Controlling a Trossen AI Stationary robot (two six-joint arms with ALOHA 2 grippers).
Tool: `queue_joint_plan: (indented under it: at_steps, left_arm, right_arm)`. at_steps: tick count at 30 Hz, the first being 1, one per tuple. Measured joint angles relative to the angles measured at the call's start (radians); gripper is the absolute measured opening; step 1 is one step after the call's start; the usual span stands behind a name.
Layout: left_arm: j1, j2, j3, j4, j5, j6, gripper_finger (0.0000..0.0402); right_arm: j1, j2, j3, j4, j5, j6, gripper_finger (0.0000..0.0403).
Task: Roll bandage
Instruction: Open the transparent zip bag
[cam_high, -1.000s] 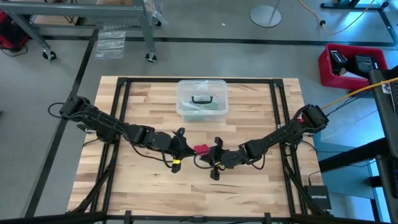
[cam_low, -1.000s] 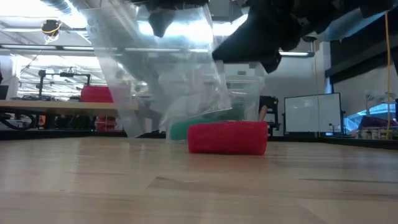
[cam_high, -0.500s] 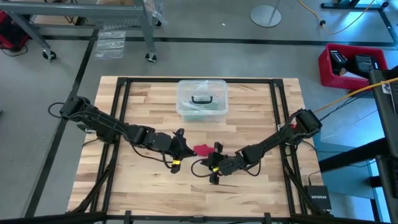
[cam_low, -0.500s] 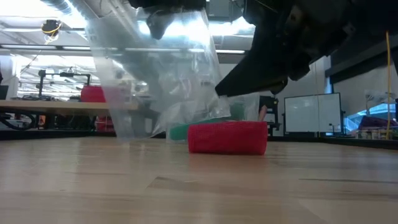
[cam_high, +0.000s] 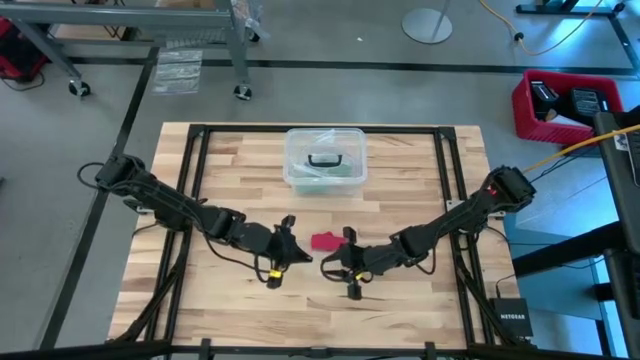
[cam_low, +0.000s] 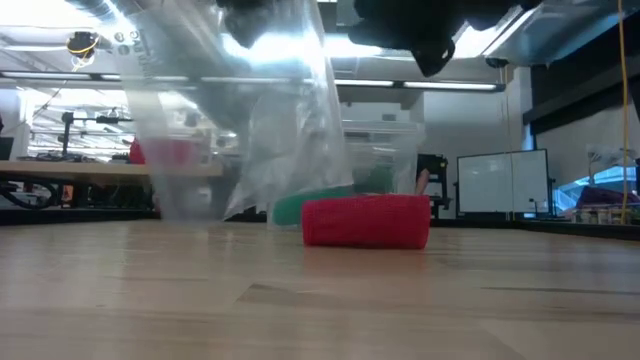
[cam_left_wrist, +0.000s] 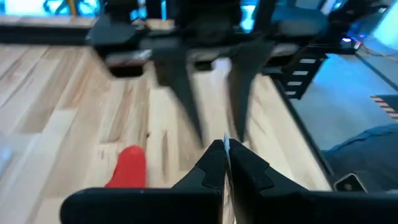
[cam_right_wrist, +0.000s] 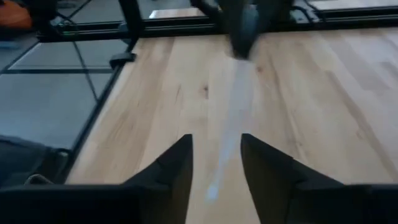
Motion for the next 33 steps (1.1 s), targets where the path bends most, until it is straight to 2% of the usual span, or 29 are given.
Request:
queue_joint_plan:
  at_steps: [3,7,18,33]
  left_arm:
    - [-0.021,0.000,0.000,0.031,0.001,0.045,0.0001]
    - [-0.027,0.000,0.000,0.044,0.001,0.051,0.0001]
    - [-0.024,0.000,-0.001,0.034,0.001,0.045,0.0001]
    - [-0.025,0.001,-0.001,0.034,0.001,0.046,0.0001]
  right_arm:
    - [-0.001,0.038,0.000,0.038,0.042,-0.010,0.0158]
    - [-0.001,0.073,0.000,0.094,0.046,-0.022,0.0160]
    - [-0.001,0.076,0.000,0.129,-0.004,-0.022,0.0155]
    - [-0.001,0.089,0.000,0.161,0.080,-0.028,0.0156]
